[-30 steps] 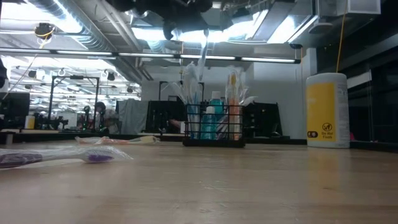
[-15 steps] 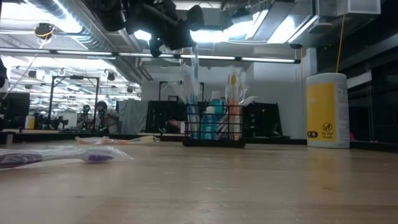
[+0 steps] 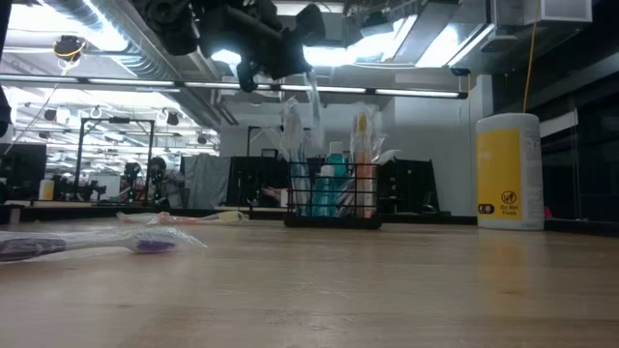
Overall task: Pick & Place toothbrushing station
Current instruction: Put the blue toothbrush into the black mesh organizer
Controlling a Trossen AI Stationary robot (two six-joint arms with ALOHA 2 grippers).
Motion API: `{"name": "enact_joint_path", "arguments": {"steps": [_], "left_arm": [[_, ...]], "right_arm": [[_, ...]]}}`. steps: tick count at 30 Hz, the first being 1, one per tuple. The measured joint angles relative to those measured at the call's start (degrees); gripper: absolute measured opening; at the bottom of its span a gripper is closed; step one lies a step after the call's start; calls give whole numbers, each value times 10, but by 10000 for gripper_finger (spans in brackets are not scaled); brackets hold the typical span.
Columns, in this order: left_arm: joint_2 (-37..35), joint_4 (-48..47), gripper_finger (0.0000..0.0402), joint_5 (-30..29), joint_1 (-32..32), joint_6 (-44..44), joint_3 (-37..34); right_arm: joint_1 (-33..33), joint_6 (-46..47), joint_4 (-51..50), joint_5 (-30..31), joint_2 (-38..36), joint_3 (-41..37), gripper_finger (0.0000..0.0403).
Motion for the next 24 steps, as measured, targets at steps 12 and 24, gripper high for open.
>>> {"name": "enact_joint_path", "arguments": {"steps": [12,24], "left_arm": [[11,4,2,21,46,71,28],[20,-82,2,35,35,60,29]], "right_arm": [[0,0,0,0,0,0,164],[0,14,0,-4,0,0,164]]}}
